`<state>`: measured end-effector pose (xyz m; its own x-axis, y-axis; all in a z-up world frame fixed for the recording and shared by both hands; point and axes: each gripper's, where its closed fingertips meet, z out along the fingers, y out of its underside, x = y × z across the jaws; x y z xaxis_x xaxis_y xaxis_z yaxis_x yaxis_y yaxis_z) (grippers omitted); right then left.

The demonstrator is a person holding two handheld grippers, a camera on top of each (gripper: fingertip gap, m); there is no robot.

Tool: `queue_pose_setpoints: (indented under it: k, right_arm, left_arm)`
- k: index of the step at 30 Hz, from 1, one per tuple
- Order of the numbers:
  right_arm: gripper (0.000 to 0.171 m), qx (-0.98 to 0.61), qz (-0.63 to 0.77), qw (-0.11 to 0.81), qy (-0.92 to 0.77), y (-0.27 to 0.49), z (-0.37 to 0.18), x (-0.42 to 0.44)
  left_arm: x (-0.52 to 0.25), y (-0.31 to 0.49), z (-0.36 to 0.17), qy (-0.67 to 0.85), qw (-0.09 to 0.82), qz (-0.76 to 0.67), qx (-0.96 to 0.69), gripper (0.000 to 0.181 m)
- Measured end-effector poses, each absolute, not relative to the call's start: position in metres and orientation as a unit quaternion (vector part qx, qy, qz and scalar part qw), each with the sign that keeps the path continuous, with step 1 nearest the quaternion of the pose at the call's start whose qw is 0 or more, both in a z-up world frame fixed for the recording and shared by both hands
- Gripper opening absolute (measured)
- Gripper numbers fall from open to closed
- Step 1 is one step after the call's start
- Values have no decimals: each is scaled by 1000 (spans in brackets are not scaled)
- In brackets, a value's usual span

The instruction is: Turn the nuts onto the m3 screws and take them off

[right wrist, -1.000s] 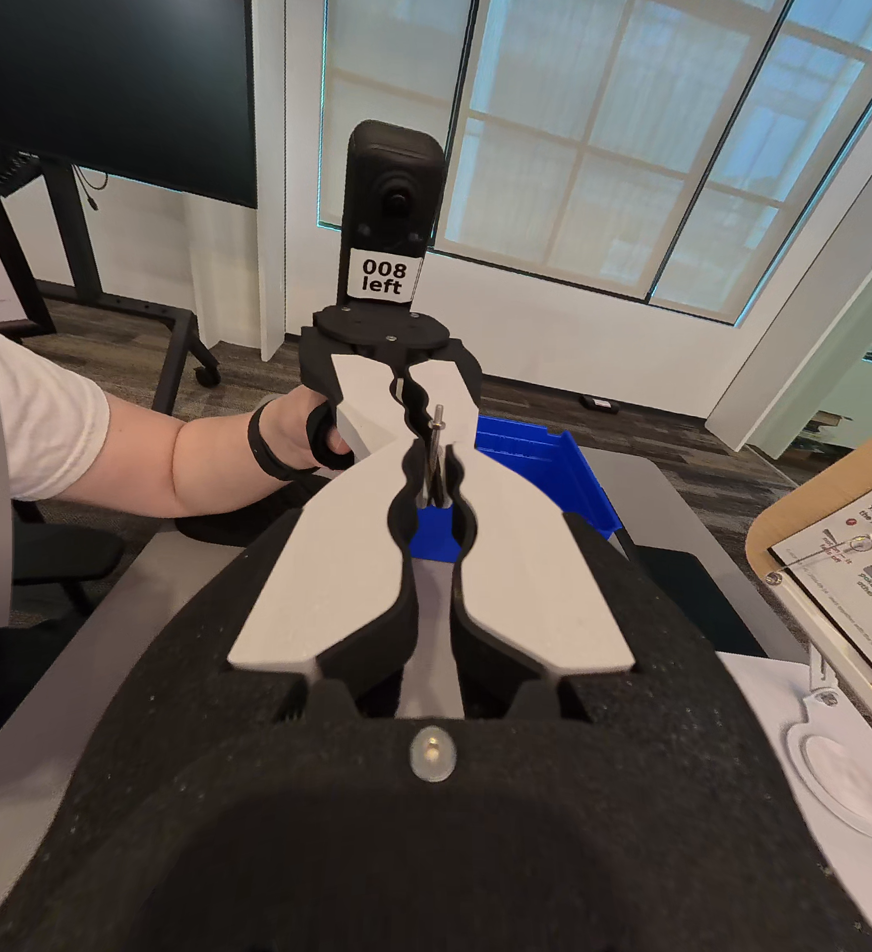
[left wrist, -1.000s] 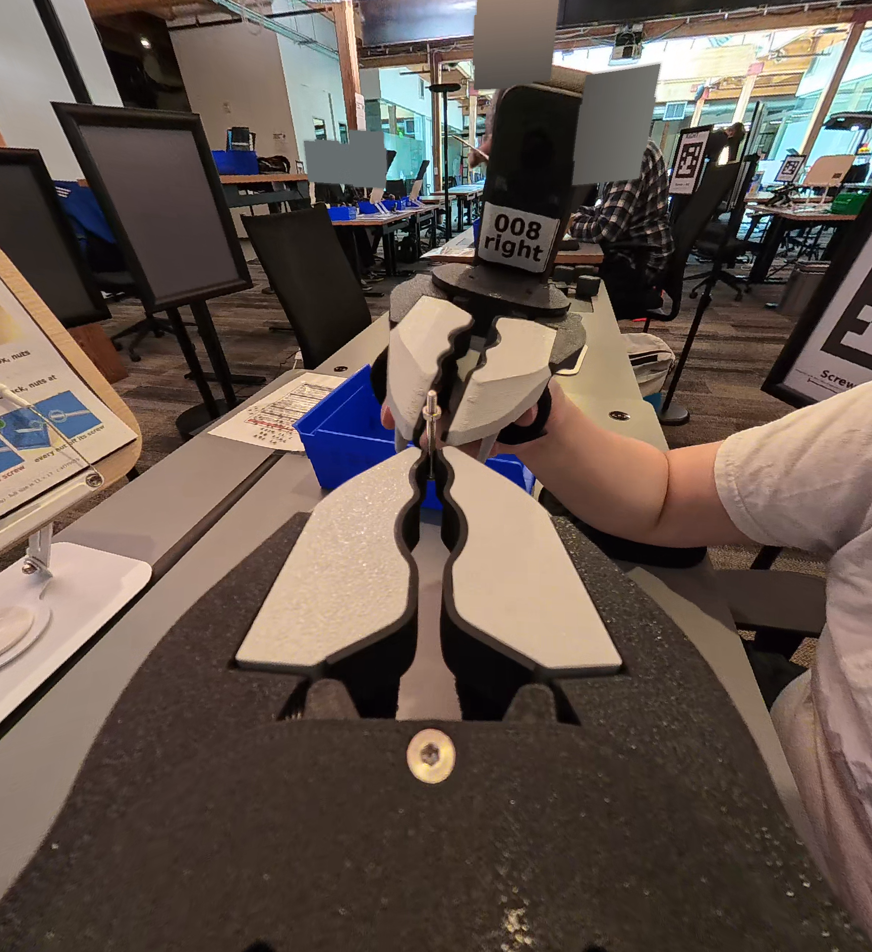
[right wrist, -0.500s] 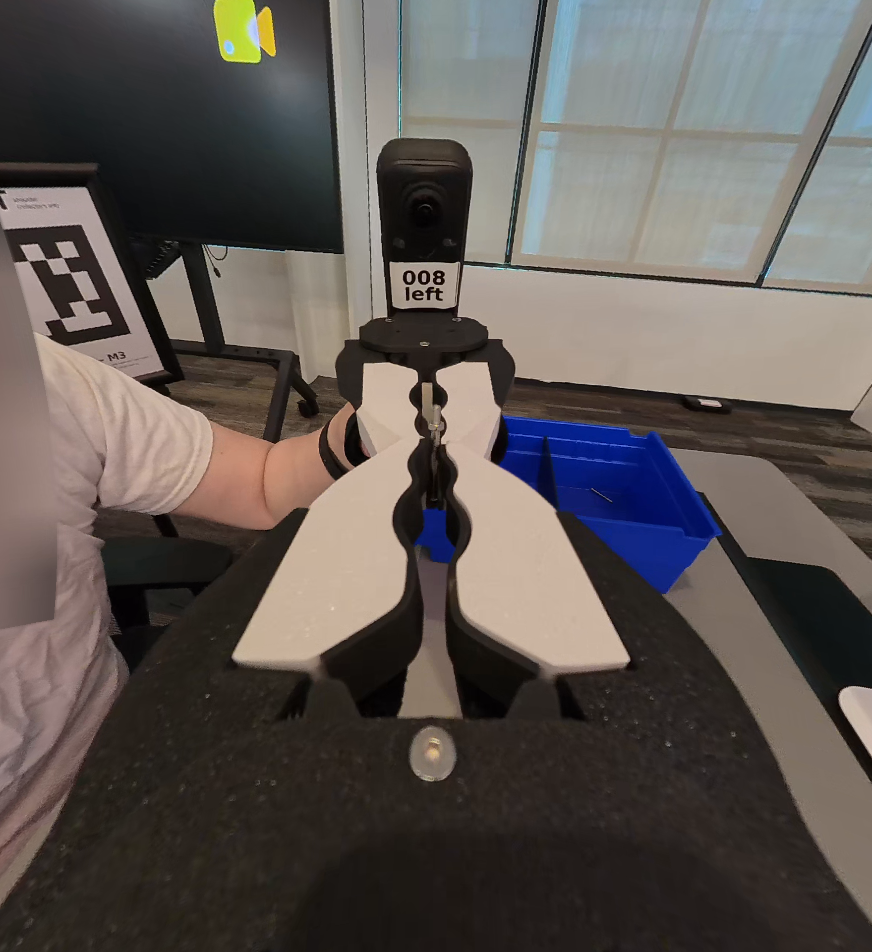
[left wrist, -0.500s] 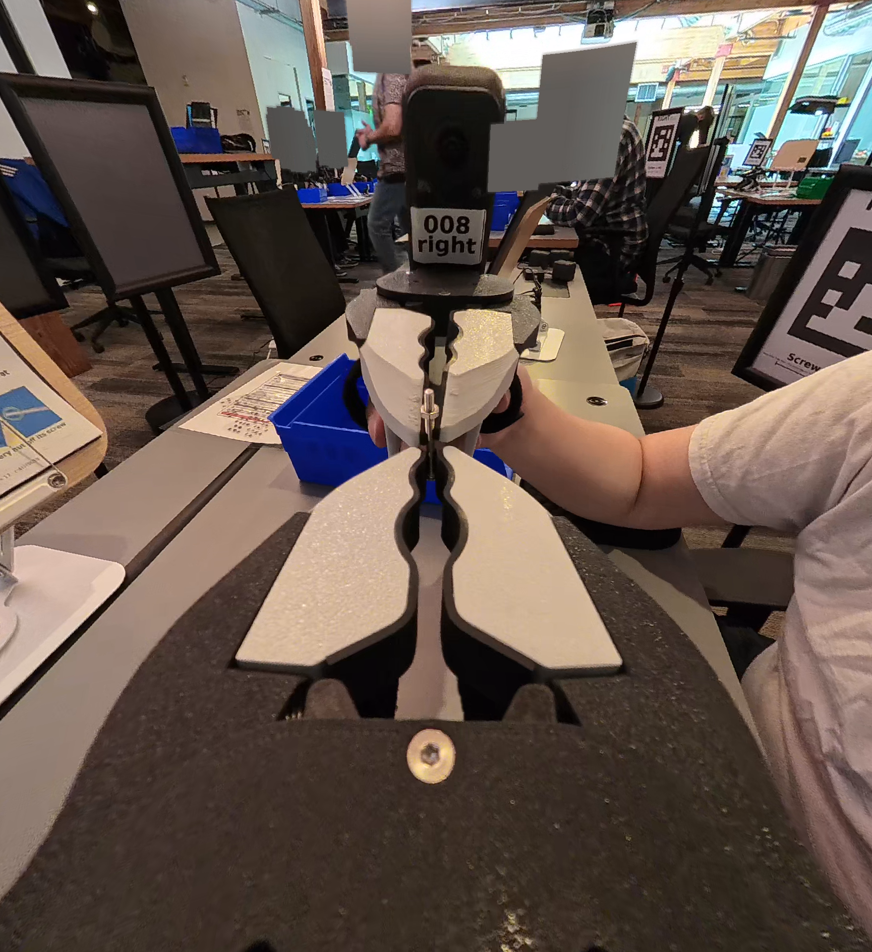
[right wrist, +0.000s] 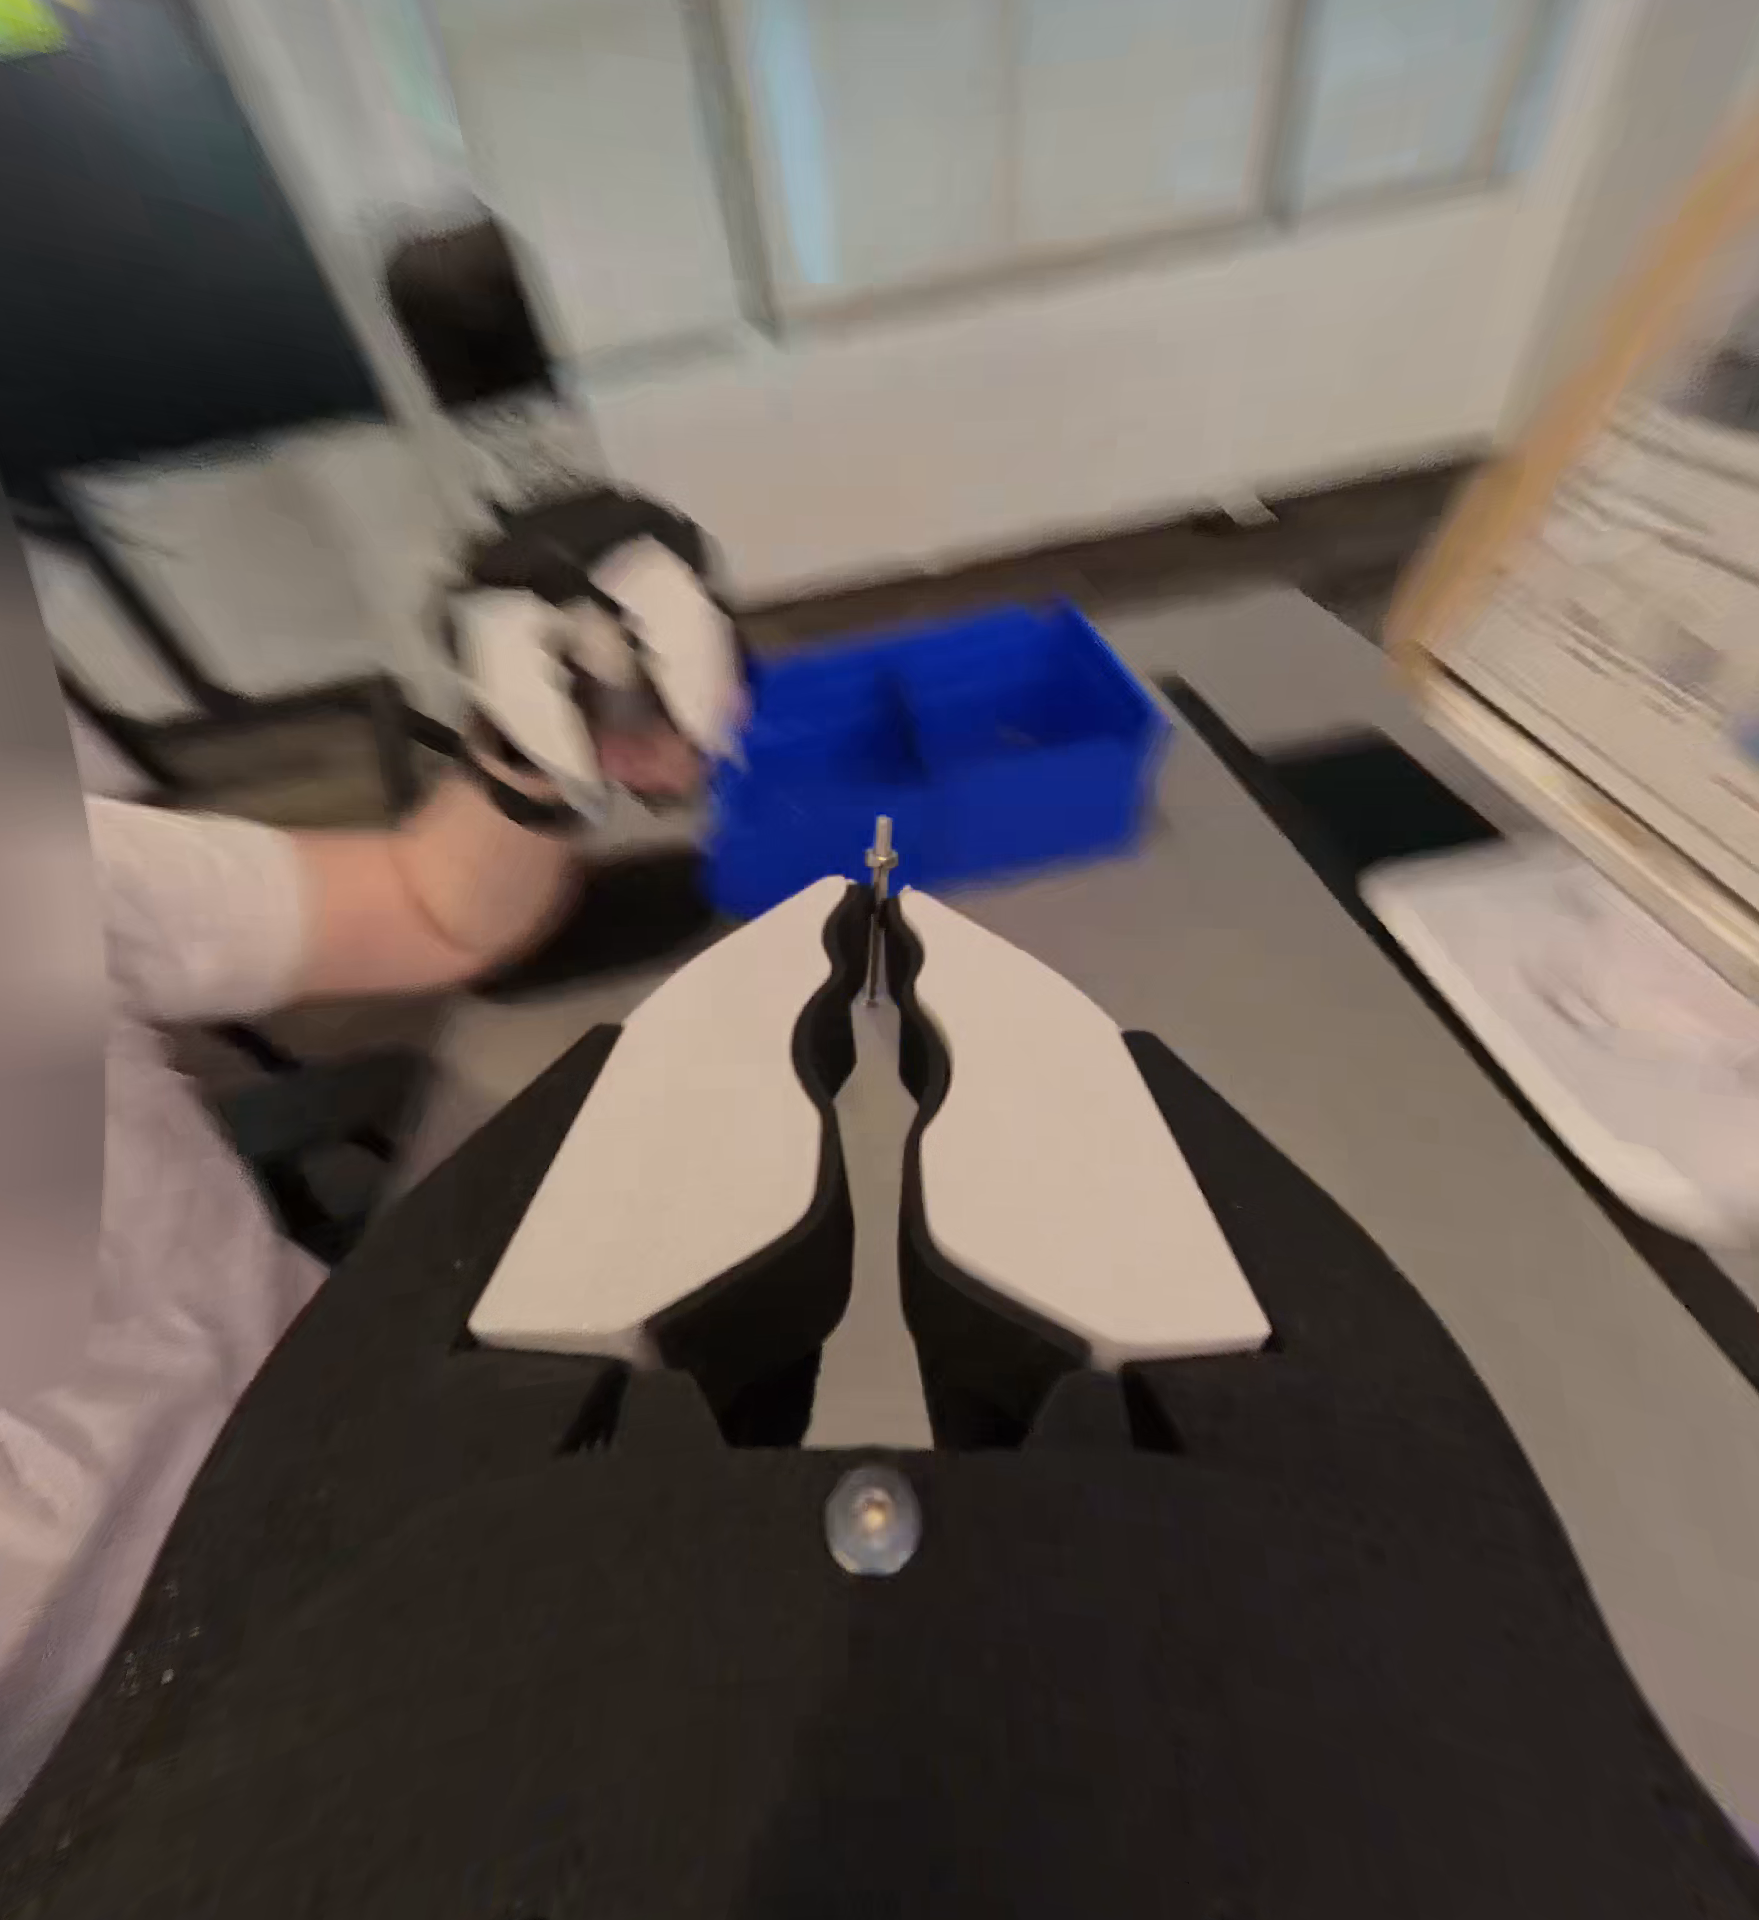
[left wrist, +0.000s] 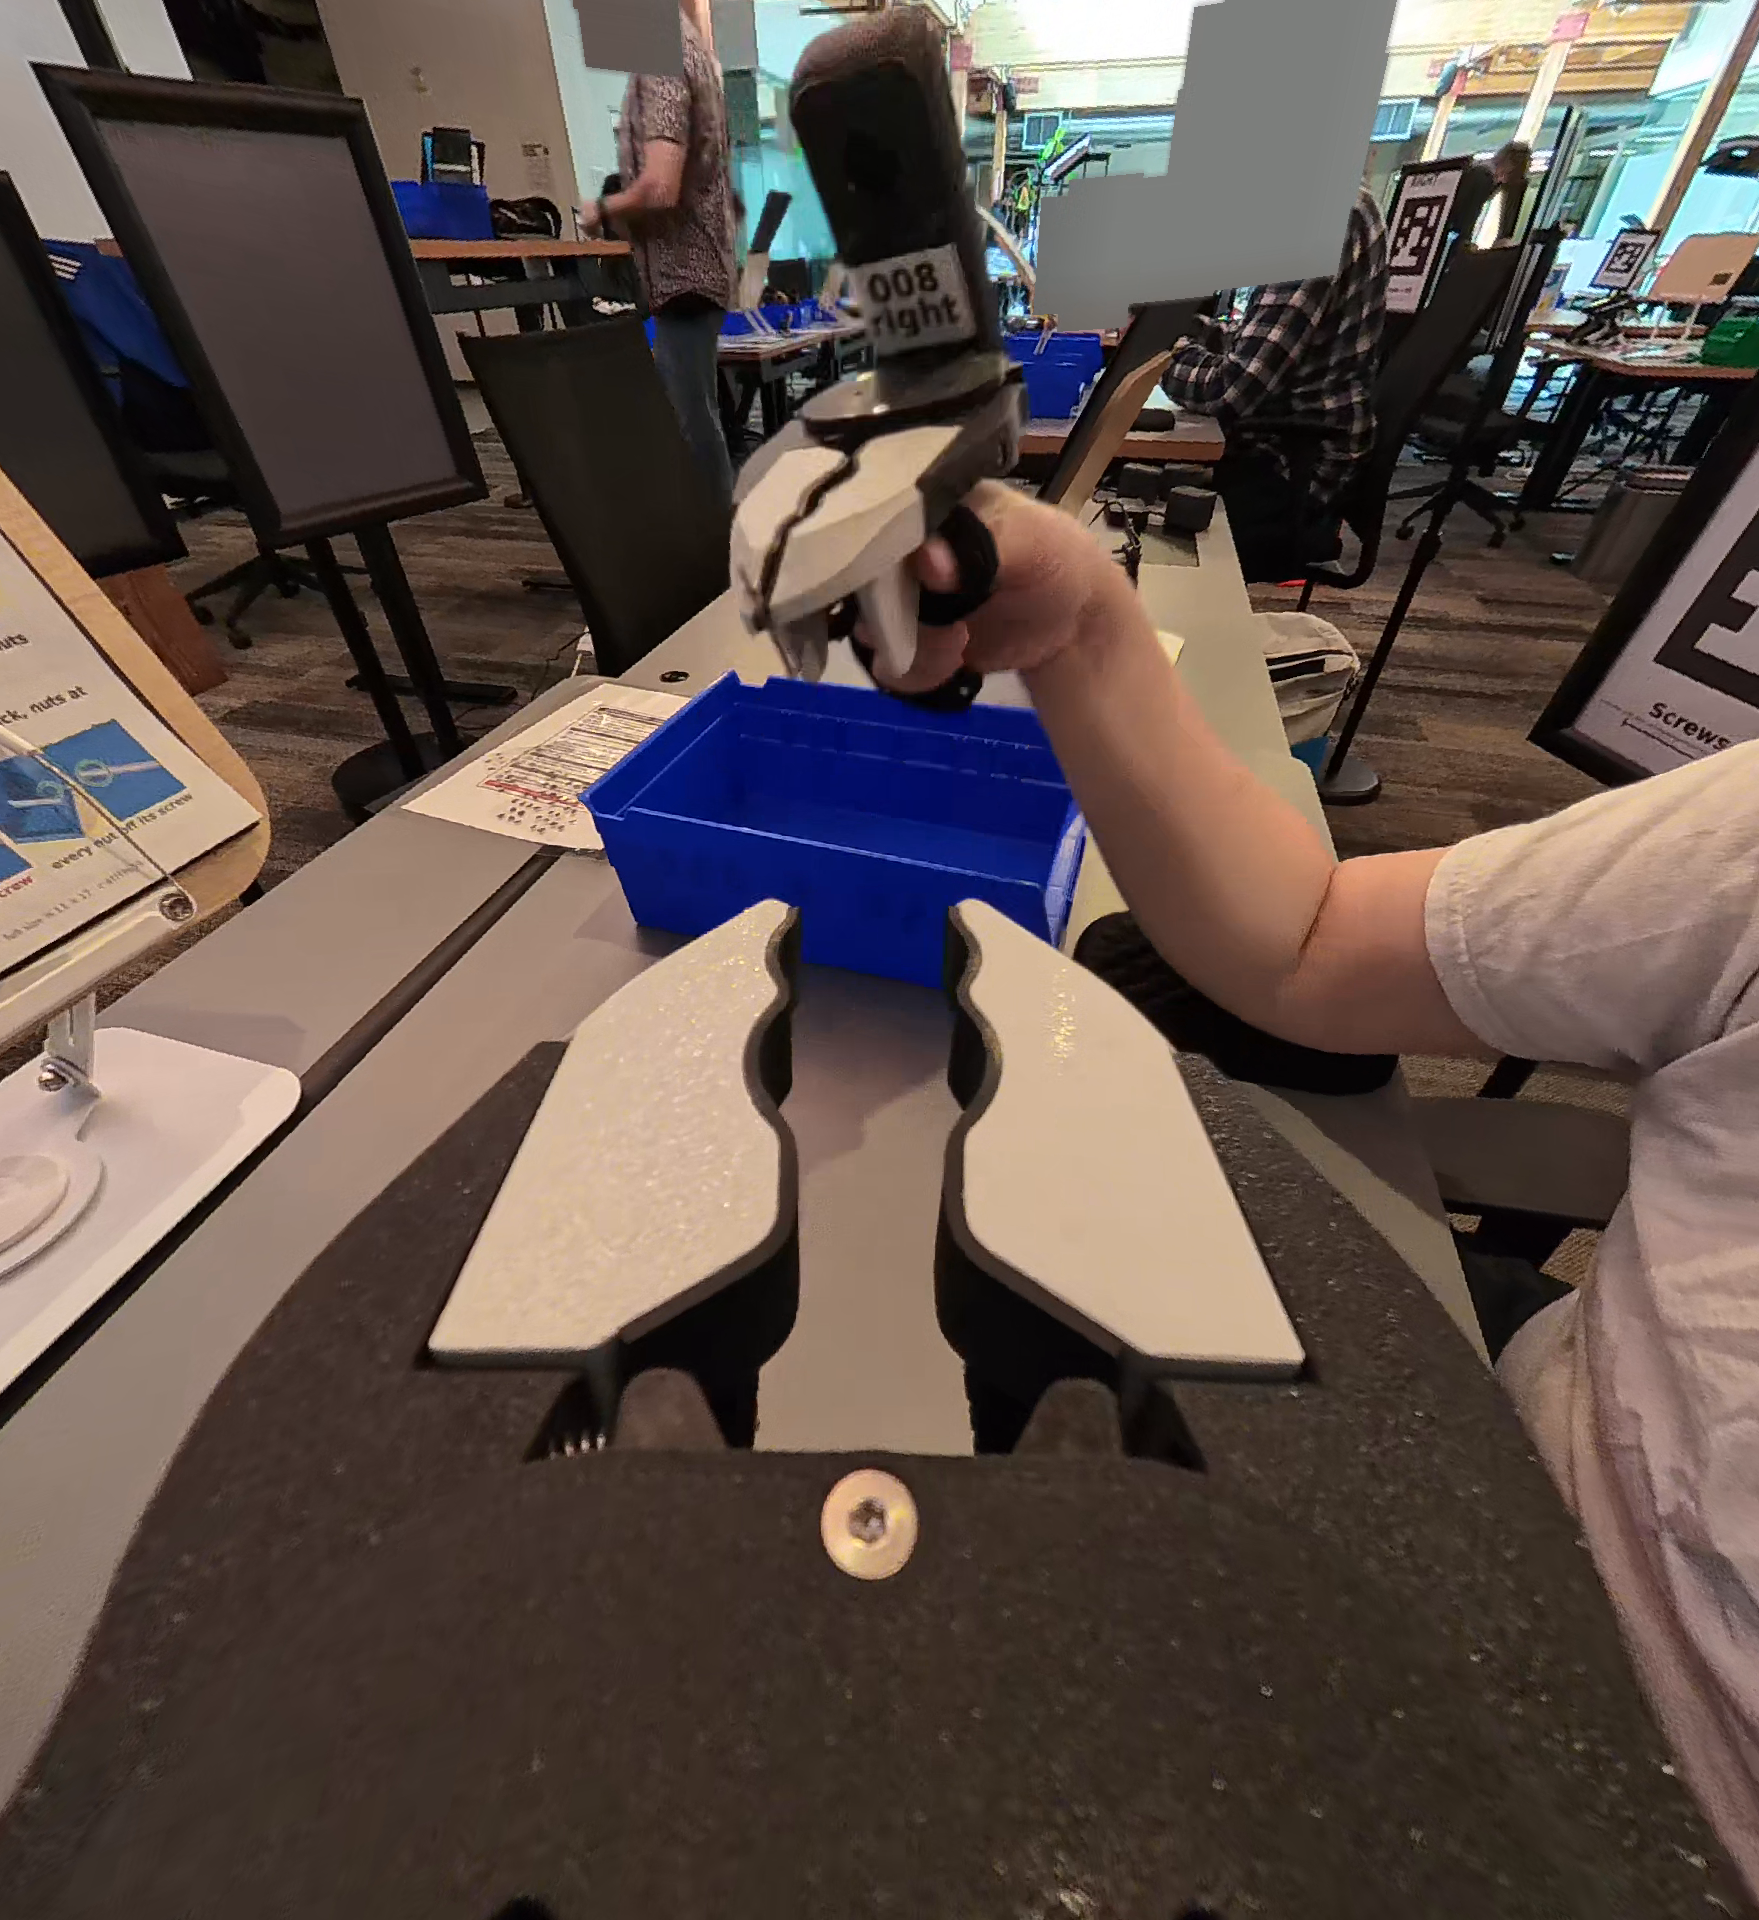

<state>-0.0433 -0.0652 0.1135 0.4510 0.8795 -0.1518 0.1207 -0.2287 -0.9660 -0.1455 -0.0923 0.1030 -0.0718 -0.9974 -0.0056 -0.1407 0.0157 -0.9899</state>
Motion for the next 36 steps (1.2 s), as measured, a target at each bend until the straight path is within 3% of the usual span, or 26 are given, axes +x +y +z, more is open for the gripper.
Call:
queue_pose_setpoints:
  k: [3, 7, 14, 33, 36]
  right_arm:
    - [2, -834, 190, 433, -286, -54, 56, 54]
    - [3, -958, 58, 269, -83, -56, -30, 175]
    - [3, -993, 21, 107, 49, -62, -126, 241]
    - [3, -995, 0, 34, 98, -88, -161, 271]
    - [6, -995, 7, 34, 94, -88, -160, 269]
  left_arm:
    - [-148, -92, 103, 558, 454, -464, -517, 24]
    - [-148, -91, 102, 559, 453, -458, -522, 23]
    - [-146, -87, 97, 555, 447, -456, -532, 22]
    - [-146, -85, 95, 557, 444, -453, -536, 20]
    - [-148, -78, 98, 542, 457, -447, -545, 29]
